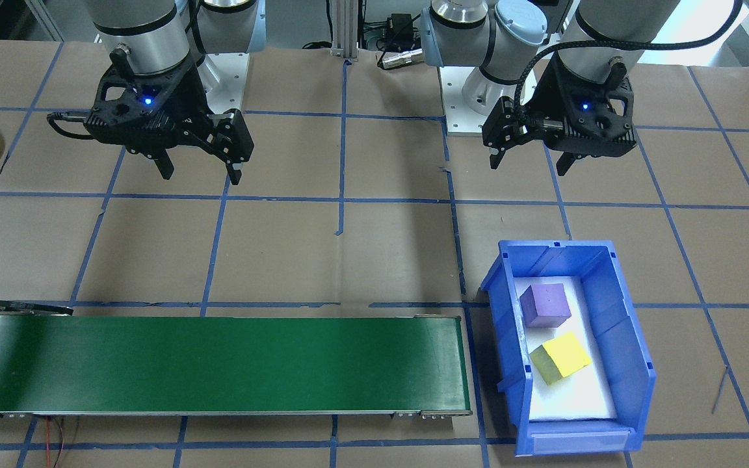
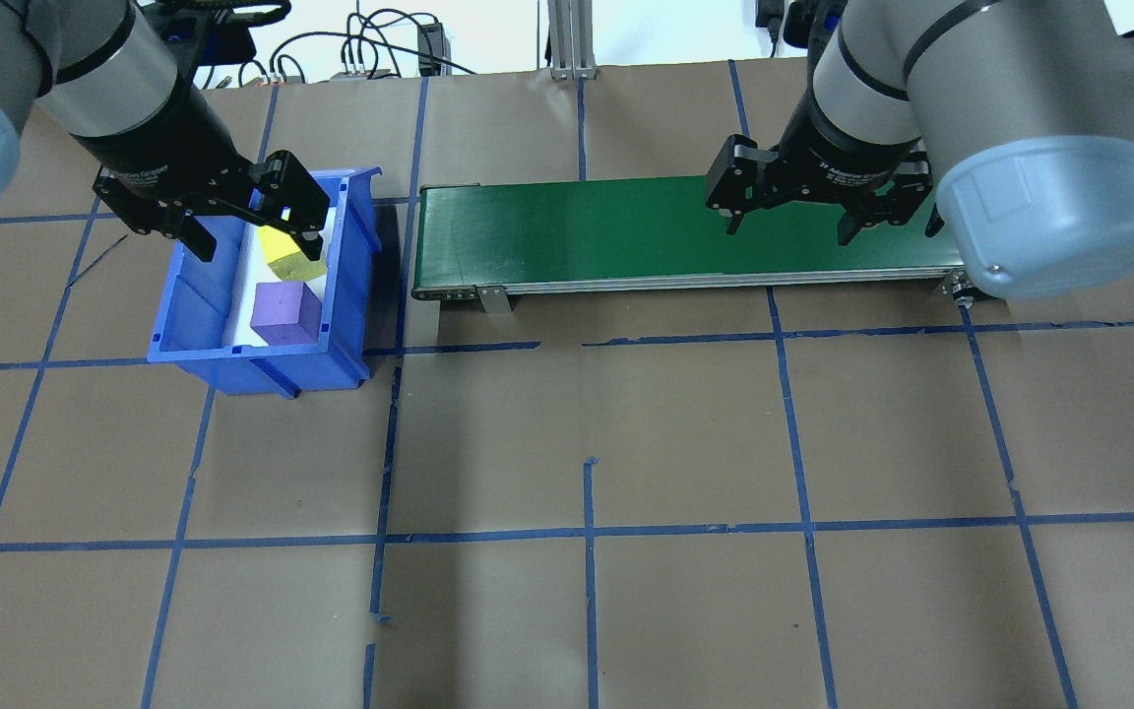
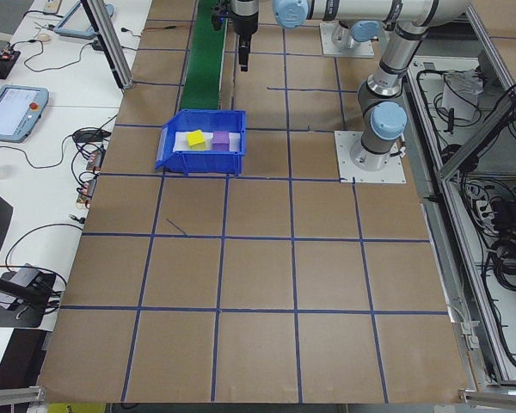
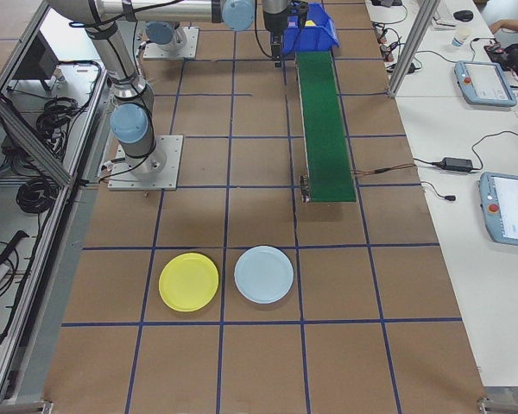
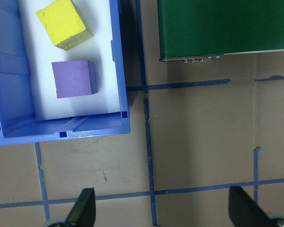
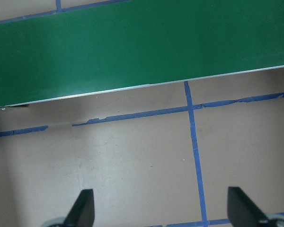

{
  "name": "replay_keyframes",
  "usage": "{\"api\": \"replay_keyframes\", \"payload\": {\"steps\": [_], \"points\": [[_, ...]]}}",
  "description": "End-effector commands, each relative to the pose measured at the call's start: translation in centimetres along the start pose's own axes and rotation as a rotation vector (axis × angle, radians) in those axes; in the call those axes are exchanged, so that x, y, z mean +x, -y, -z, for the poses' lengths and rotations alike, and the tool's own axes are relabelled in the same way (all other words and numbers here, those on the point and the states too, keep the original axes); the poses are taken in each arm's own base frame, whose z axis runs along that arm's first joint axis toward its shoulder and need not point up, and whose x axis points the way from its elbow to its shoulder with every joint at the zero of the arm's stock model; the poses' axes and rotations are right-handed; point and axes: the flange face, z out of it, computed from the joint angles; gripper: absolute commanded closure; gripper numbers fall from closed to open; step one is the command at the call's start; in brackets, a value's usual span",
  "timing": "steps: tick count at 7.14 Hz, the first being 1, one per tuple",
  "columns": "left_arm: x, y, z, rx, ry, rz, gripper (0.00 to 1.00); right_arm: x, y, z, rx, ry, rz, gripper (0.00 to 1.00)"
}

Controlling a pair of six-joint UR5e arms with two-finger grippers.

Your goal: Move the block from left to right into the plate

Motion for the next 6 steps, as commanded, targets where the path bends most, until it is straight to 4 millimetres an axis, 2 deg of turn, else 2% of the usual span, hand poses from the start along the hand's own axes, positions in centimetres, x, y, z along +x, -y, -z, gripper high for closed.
{"api": "replay_keyframes", "payload": {"steps": [1,2,3,5,6], "points": [[-0.7,0.2,-0.3,-0.006,0.002,0.006,0.0,0.0,0.0,0.0,0.0,0.0,-0.001,0.0],[-2.5,1.3,-1.5,-0.023,-0.006,0.048,0.0,0.0,0.0,0.0,0.0,0.0,0.0,0.0],[-5.6,3.7,-2.6,0.037,0.004,0.056,0.0,0.0,0.0,0.0,0.0,0.0,0.0,0.0],[-12.0,7.0,-6.2,0.036,0.007,-0.028,0.0,0.0,0.0,0.0,0.0,0.0,0.0,0.0],[-13.2,9.2,-8.9,0.052,0.015,-0.05,0.0,0.0,0.0,0.0,0.0,0.0,0.0,0.0]]}}
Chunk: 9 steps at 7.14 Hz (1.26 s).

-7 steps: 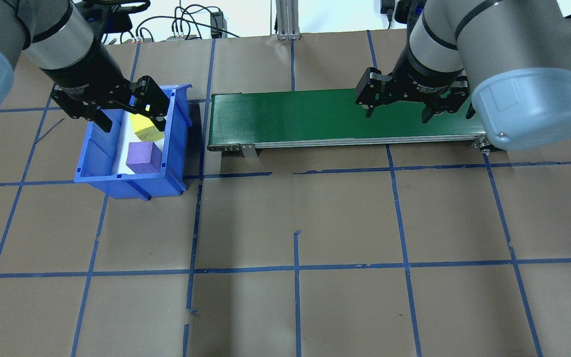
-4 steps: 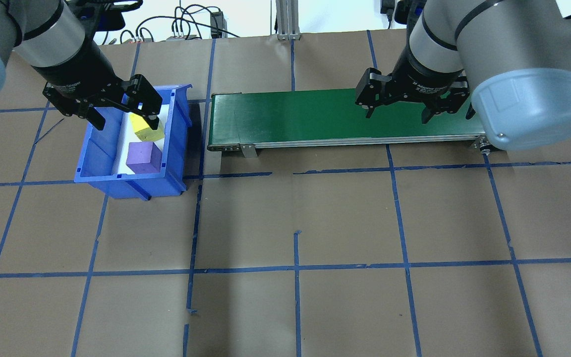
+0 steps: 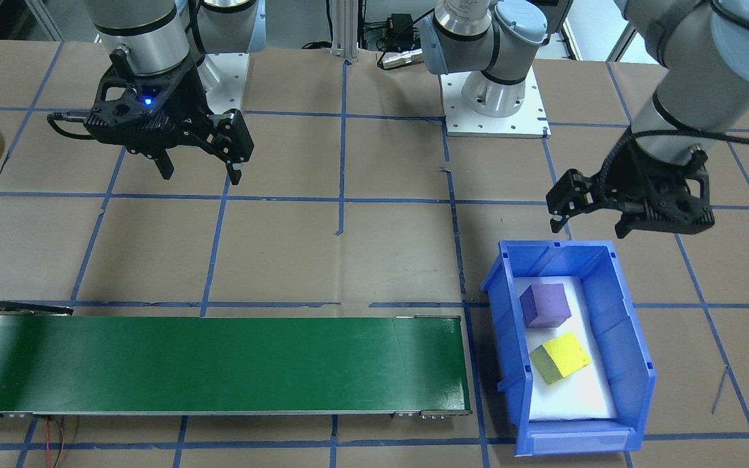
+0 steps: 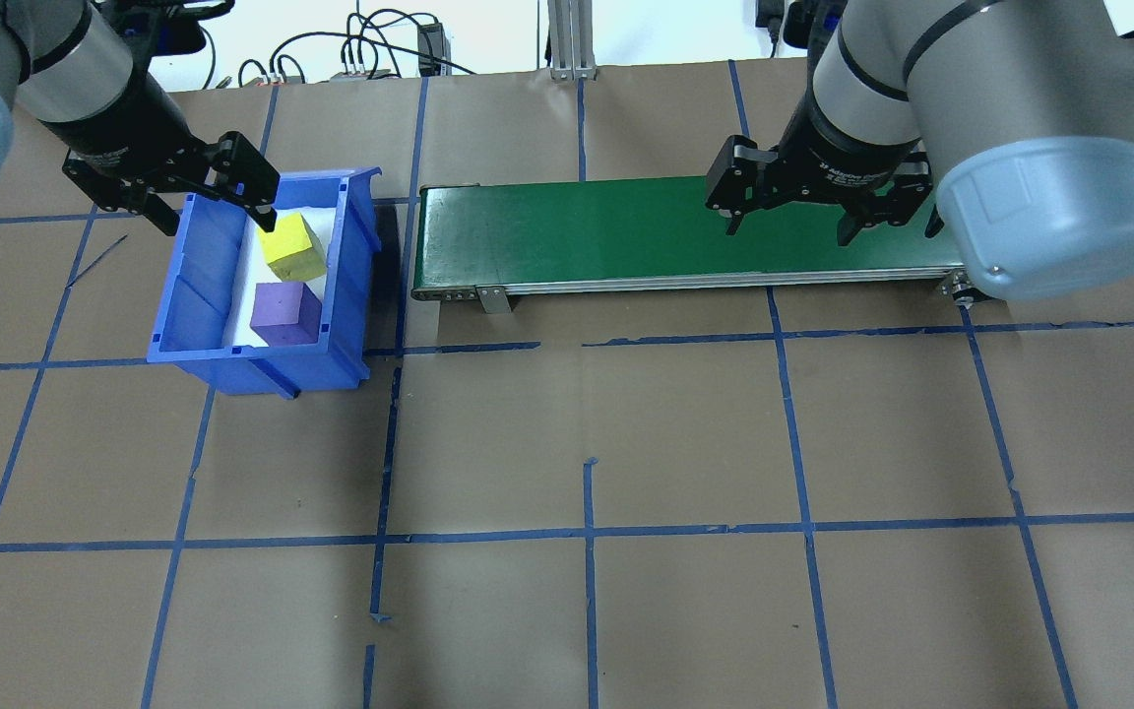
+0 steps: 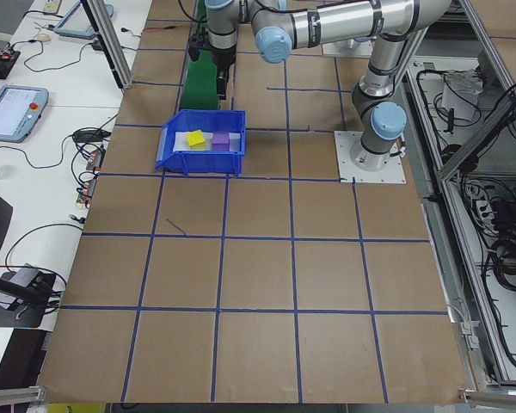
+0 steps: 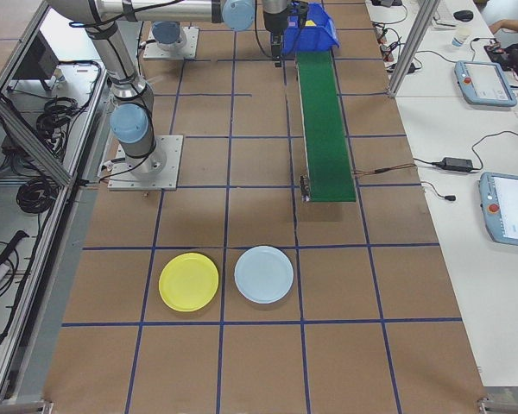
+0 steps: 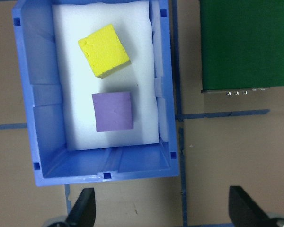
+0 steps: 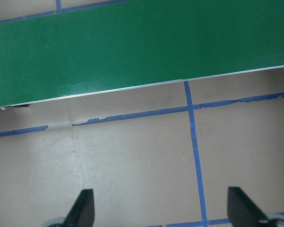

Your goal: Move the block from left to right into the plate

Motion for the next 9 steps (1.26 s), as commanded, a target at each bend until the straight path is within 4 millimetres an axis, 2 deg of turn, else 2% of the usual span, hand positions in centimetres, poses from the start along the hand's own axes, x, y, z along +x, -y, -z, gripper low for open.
{"api": "replay_keyframes", "payload": {"steps": [1,5,7,9], "points": [[-3.3,4.0,-6.7,-0.001,0.0,-0.026,0.0,0.0,0.0,0.0,0.0,0.0,0.0,0.0],[-3.7,4.9,-10.4,-0.047,-0.018,-0.022,0.0,0.0,0.0,0.0,0.0,0.0,0.0,0.0],[-3.5,3.6,-14.9,-0.132,-0.048,-0.018,0.0,-0.1,-0.1,-0.1,-0.003,0.0,0.002,0.0],[-3.1,2.6,-16.7,-0.157,-0.071,-0.011,0.0,-0.1,-0.1,-0.1,-0.001,0.0,0.002,0.0]]}}
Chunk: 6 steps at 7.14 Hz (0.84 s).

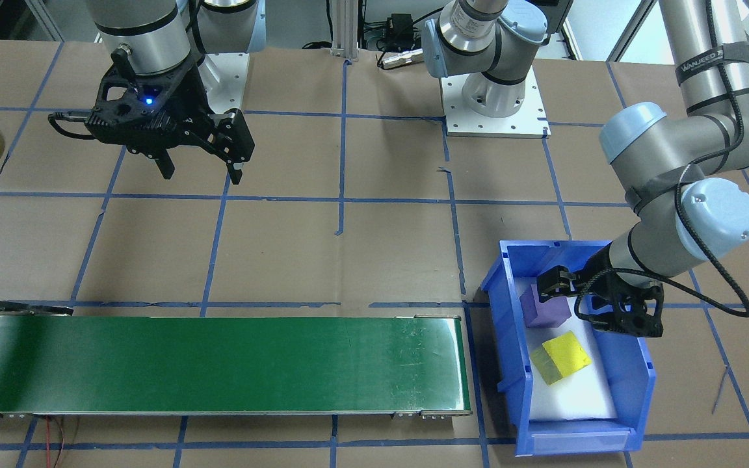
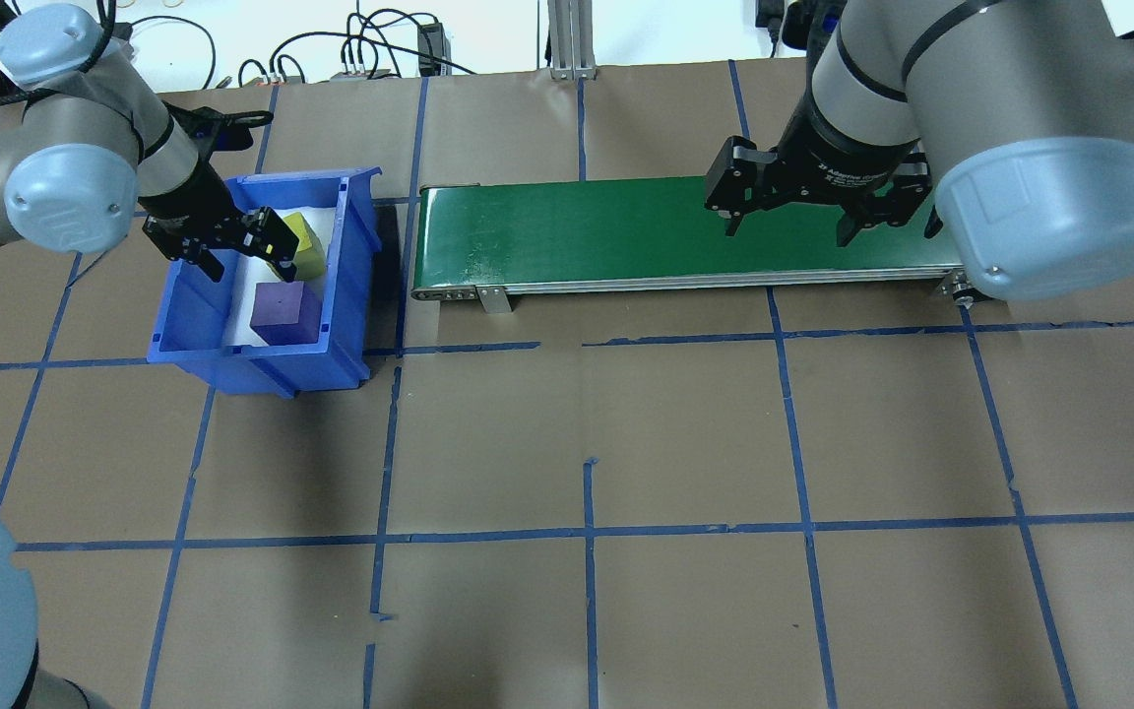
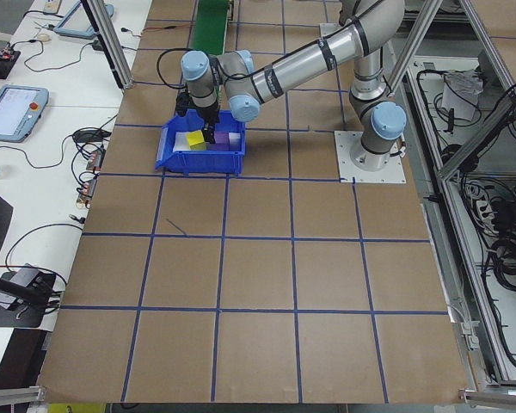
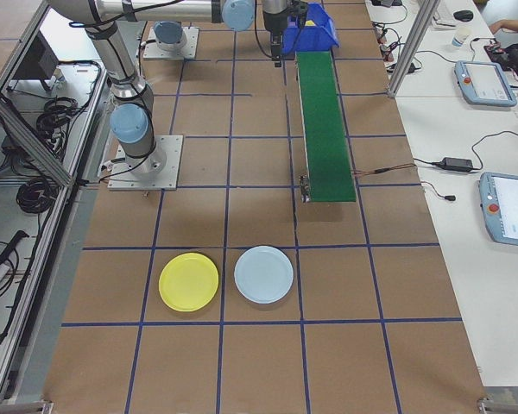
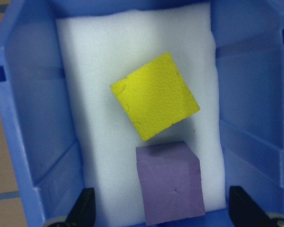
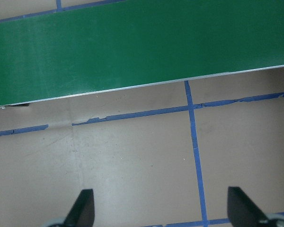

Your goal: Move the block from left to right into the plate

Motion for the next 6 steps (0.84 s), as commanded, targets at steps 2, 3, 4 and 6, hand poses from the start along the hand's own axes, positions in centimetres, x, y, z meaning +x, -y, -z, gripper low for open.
{"api": "replay_keyframes", "payload": {"steps": [2,3,4,6], "points": [[0.6,-0.9,-2.9,-0.034,-0.059,0.005,0.0,0.0,0.0,0.0,-0.002,0.0,0.0,0.0],[0.6,-0.9,-4.1,-0.042,-0.059,0.004,0.0,0.0,-0.1,0.0,0.0,0.0,0.0,0.0],[0.4,-0.9,-5.3,-0.037,-0.051,-0.003,0.0,-0.1,-0.1,0.0,-0.002,0.0,0.002,0.0],[0.3,-0.6,-5.6,-0.003,-0.033,-0.01,0.7,0.0,-0.2,-0.5,-0.009,-0.002,0.001,0.0]]}}
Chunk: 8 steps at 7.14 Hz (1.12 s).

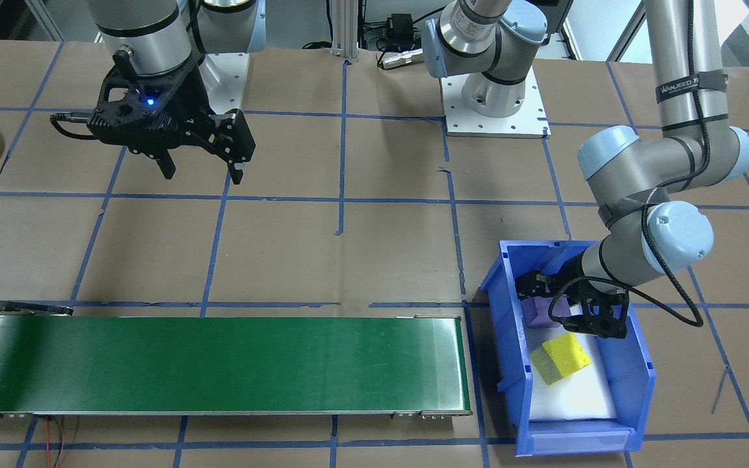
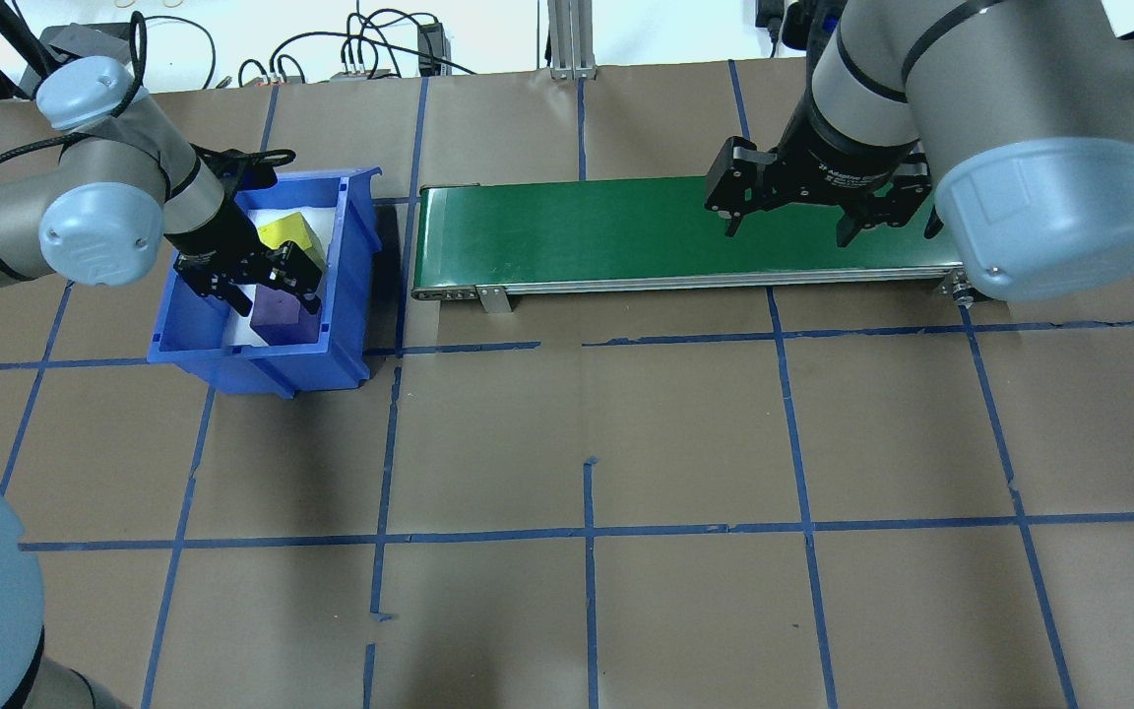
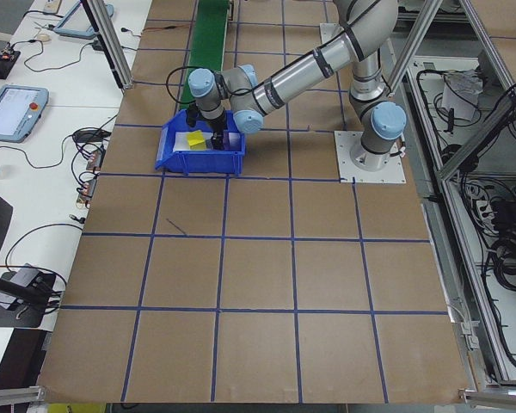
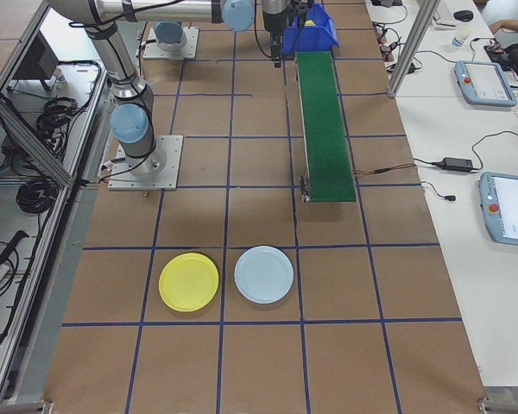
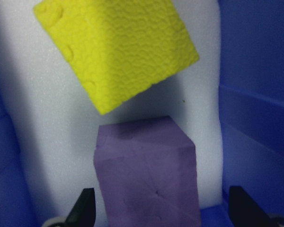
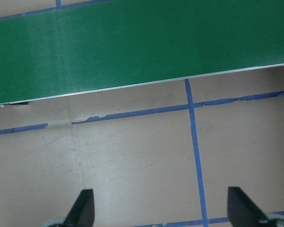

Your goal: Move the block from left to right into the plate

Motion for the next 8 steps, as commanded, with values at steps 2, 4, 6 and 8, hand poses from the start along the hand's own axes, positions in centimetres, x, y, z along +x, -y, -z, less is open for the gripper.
{"api": "replay_keyframes", "payload": {"steps": [2,4,6,8], "points": [[-0.1,0.6,1.5,0.06,0.028,-0.012,0.92,0.0,-0.1,-0.2,-0.002,-0.001,0.0,0.0],[0.9,0.0,12.0,0.25,0.126,-0.028,0.92,0.0,-0.1,-0.2,-0.001,0.0,0.0,0.0],[8.8,-2.8,21.5,0.445,0.12,-0.164,0.92,0.0,-0.1,-0.2,-0.001,0.0,0.0,0.0],[17.8,-2.6,18.4,0.419,0.058,-0.325,0.92,0.0,-0.1,-0.3,-0.004,-0.001,0.0,0.0]]}}
